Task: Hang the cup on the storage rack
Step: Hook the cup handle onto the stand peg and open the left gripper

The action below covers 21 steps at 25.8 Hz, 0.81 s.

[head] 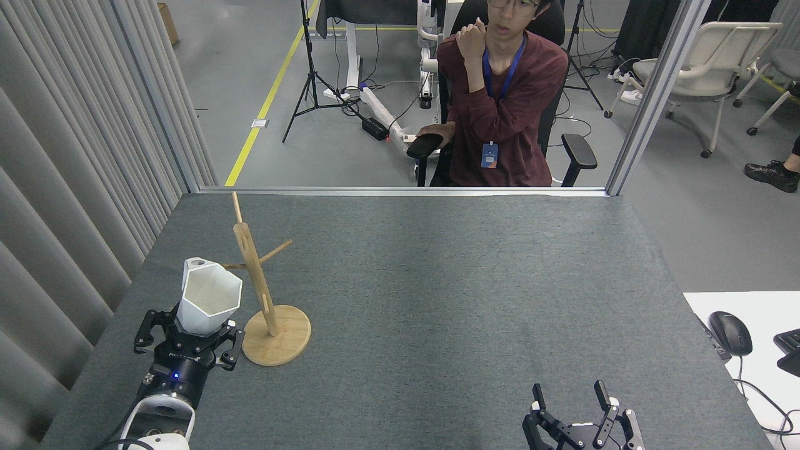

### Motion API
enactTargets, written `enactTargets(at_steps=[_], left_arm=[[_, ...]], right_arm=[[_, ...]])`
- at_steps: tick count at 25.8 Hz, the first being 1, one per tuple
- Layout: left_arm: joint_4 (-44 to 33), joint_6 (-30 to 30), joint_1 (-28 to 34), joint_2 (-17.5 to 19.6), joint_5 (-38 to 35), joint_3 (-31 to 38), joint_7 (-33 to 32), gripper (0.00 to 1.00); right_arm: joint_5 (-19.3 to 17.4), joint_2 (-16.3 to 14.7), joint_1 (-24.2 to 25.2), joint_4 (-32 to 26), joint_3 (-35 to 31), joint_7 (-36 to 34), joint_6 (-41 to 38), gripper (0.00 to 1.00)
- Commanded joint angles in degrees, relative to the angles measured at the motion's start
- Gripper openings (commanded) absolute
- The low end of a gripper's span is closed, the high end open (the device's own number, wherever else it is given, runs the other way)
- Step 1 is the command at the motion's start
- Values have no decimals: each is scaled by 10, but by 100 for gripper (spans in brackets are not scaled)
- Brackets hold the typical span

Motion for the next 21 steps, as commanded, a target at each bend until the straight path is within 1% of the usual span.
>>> enactTargets(at_steps=[1,7,10,15,17,18,19,20,21], left_arm=[[9,1,-12,1,-1,3,1,28],[25,3,-24,0,-12,2,5,29],[32,9,-24,-3,-39,2,10,29],[33,9,-25,-3,-59,1,17,30],[34,9,-27,-3,-61,1,17,31],[35,9,-30,-3,-62,1,18,33],[35,10,-32,-2,-63,1,18,42],[35,10,-32,-2,-64,1,19,57],[35,9,-33,-2,-64,1,24,76]], right_arm=[[0,0,1,0,0,1,0,99],[0,1,0,1,0,1,1,99],[-1,0,0,3,0,1,1,99],[-1,1,0,6,-1,-2,1,99],[-1,1,0,6,-1,-2,1,99],[-1,1,0,7,-1,-2,1,99],[-1,1,0,7,-1,-2,1,99],[-1,2,0,9,-1,-2,1,99],[-1,1,-1,11,-1,-3,1,99]])
